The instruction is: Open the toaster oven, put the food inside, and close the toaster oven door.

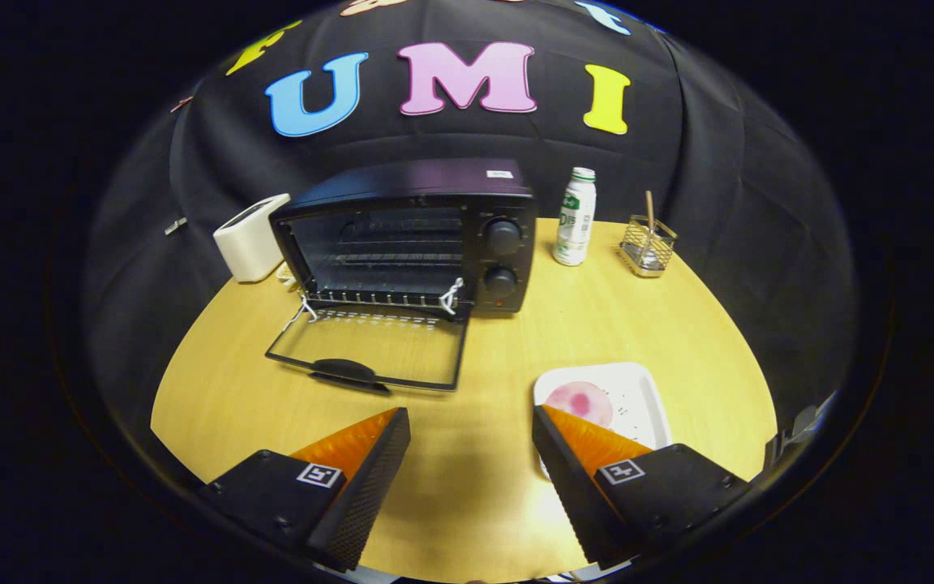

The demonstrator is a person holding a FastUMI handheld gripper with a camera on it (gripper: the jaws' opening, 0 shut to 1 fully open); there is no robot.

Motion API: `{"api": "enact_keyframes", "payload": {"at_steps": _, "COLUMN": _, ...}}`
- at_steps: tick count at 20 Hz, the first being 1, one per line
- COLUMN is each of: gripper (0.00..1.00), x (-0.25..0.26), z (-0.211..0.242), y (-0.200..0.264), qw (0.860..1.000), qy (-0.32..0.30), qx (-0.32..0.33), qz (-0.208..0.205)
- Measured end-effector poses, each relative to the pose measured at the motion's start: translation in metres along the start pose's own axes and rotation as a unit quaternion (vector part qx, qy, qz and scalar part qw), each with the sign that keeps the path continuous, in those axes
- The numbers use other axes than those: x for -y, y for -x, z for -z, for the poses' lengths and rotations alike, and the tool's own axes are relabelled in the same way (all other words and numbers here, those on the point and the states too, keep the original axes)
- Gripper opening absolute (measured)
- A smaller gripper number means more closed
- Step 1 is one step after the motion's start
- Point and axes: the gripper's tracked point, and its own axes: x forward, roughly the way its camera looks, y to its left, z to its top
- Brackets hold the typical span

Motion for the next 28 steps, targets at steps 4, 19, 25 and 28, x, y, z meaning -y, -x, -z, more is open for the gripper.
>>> {"api": "enact_keyframes", "payload": {"at_steps": 4, "gripper": 0.99, "x": 0.067, "z": -0.001, "y": 0.006, "qw": 0.999, "qy": -0.006, "qx": -0.037, "qz": 0.019}}
{"api": "enact_keyframes", "payload": {"at_steps": 19, "gripper": 0.99, "x": 0.197, "z": 0.064, "y": -0.062, "qw": 0.979, "qy": 0.001, "qx": -0.205, "qz": 0.022}}
{"api": "enact_keyframes", "payload": {"at_steps": 25, "gripper": 0.95, "x": 0.204, "z": 0.078, "y": -0.080, "qw": 0.972, "qy": -0.012, "qx": -0.235, "qz": 0.012}}
{"api": "enact_keyframes", "payload": {"at_steps": 28, "gripper": 0.75, "x": 0.205, "z": 0.087, "y": -0.085, "qw": 0.966, "qy": -0.021, "qx": -0.258, "qz": 0.010}}
